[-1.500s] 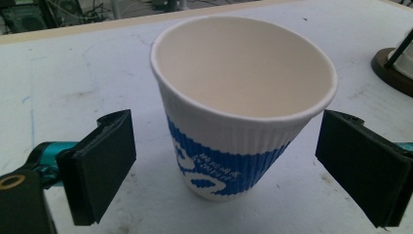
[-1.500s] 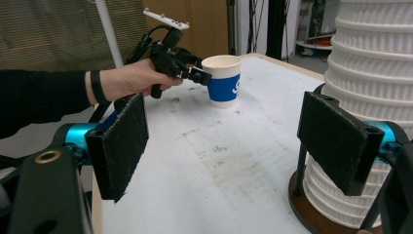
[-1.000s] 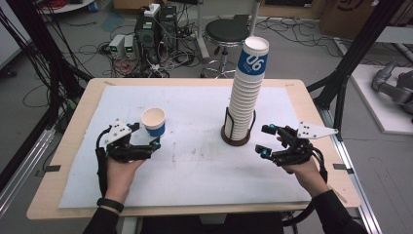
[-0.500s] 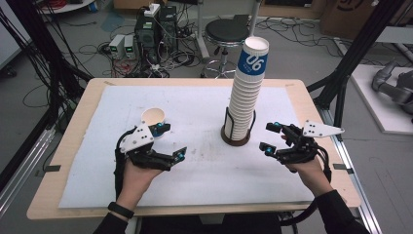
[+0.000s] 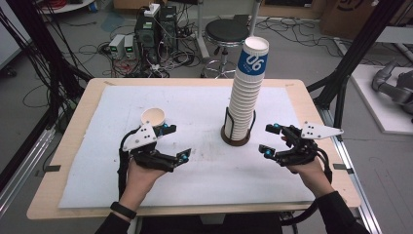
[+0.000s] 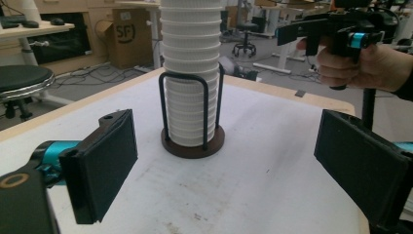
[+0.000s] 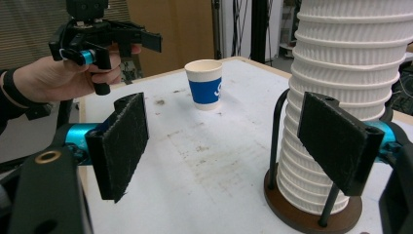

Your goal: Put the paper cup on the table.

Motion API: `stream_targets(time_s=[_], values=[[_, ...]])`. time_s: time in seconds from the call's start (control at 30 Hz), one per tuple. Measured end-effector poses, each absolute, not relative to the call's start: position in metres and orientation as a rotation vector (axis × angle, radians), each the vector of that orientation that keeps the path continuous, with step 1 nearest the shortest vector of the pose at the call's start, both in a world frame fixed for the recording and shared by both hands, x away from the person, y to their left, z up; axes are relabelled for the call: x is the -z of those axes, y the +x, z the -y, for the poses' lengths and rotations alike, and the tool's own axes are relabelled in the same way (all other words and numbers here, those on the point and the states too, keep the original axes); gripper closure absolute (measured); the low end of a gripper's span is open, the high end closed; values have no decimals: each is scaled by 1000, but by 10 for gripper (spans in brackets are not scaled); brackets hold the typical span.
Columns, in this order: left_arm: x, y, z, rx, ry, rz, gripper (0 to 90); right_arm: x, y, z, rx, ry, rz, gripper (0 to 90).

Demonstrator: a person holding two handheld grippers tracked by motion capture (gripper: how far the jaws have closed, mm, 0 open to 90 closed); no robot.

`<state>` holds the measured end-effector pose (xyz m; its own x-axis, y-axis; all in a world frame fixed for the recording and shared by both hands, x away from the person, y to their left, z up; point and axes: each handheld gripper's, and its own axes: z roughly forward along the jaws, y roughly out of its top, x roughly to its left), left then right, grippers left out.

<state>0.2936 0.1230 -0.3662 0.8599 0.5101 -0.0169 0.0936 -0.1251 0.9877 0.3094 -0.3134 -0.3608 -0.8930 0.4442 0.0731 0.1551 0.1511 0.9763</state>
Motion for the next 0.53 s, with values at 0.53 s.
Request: stream_targets(time_s=[0.53], values=[[369, 295, -120, -364, 1689, -470, 85, 362, 310, 311, -1806, 577, -2216, 193]])
